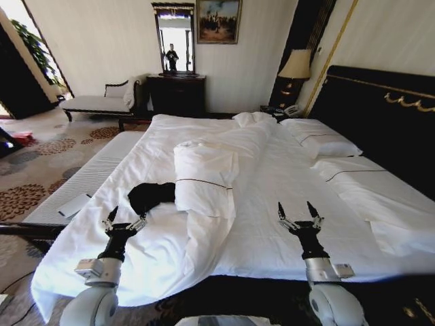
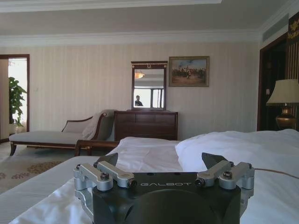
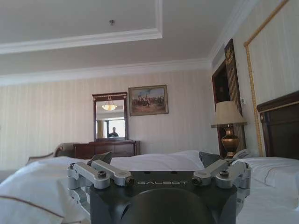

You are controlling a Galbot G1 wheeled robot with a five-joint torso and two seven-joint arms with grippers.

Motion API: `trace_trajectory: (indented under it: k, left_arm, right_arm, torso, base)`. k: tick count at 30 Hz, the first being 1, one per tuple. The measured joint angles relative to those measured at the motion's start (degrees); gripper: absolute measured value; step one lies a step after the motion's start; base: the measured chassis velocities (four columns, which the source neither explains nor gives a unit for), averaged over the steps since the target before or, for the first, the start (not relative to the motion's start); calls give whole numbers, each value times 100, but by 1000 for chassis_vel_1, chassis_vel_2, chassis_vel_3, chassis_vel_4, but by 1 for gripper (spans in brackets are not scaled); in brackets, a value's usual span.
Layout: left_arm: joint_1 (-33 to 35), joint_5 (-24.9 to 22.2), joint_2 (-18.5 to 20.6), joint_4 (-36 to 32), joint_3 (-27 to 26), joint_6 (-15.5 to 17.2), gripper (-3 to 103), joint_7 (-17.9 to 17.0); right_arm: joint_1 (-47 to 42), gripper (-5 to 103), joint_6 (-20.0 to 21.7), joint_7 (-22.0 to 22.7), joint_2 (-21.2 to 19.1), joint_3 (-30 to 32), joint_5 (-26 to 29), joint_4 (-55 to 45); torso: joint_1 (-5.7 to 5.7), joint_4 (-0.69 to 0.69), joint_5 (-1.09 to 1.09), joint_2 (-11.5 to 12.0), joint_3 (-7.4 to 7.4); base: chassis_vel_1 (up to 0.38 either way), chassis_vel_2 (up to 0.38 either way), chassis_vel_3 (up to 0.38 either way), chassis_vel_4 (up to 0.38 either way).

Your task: Fold the clothes on the bed.

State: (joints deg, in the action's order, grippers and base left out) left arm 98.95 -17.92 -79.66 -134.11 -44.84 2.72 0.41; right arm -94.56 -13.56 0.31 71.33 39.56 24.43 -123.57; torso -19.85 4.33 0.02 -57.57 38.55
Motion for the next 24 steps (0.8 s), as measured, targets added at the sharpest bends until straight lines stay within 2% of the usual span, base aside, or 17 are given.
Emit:
trace_trajectory:
  k: [1,2,5,7,9,11,13,14,16,17,20,22,24]
  left_arm:
    - [20,-17,11,-35,-33,3,100,-6]
    - [20,-17,11,-35,-33,3,100,-6]
    - [160,-72,38,-203,-206,13,100,-22]
    - [181,-77,39,-225,-231,14,100,-23]
    - [320,-100,34,-344,-396,17,100,-36]
    - [434,-109,10,-420,-504,19,100,-47]
    - [467,-109,-4,-440,-535,19,100,-53]
    - [561,-109,-50,-496,-601,19,100,-55]
    - [679,-105,-113,-574,-681,19,100,-58]
    - [679,-105,-113,-574,-681,19,100,-58]
    - [799,-107,-182,-670,-814,8,100,-67]
    - [814,-110,-192,-684,-840,7,100,-68]
    - [864,-124,-239,-729,-925,-2,100,-88]
  right_arm:
    - [138,100,34,-9,-115,-65,312,57]
    - [138,100,34,-9,-115,-65,312,57]
    - [860,100,287,-19,-768,-416,1942,403]
    - [950,100,318,-19,-851,-464,2153,448]
    - [1509,100,569,5,-1264,-792,3342,727]
    - [2063,100,804,158,-1453,-1071,4133,1072]
    - [2254,100,853,205,-1487,-1161,4336,1200]
    - [2796,100,977,319,-1537,-1411,4825,1563]
    - [3403,100,1115,464,-1542,-1681,5331,1971]
    - [3403,100,1115,464,-1542,-1681,5331,1971]
    - [4048,100,1348,646,-1475,-2054,5855,2546]
    - [4167,100,1387,681,-1448,-2117,5939,2656]
    - [4624,100,1581,849,-1300,-2359,6327,3090]
  torso:
    - [1,0,2,-1,0]
    - [1,0,2,-1,0]
    - [1,-2,1,-1,0]
    - [1,-2,1,-1,0]
    - [-2,-3,-2,0,1]
    - [-3,-2,-4,0,2]
    - [-3,-2,-4,0,2]
    - [-3,-4,-3,0,2]
    - [-2,-5,-1,0,2]
    - [-2,-5,-1,0,2]
    - [-3,-1,1,0,2]
    - [-3,0,1,0,2]
    - [-3,0,-3,0,2]
  base:
    - [-5,-63,-15,48]
    - [-5,-63,-15,48]
    - [-26,-67,-16,43]
    - [-26,-56,-15,22]
    - [0,0,0,0]
    - [0,0,0,0]
    - [0,0,0,0]
    - [0,0,0,0]
    - [0,0,0,0]
    - [0,0,0,0]
    - [0,0,0,0]
    - [0,0,0,0]
    - [0,0,0,0]
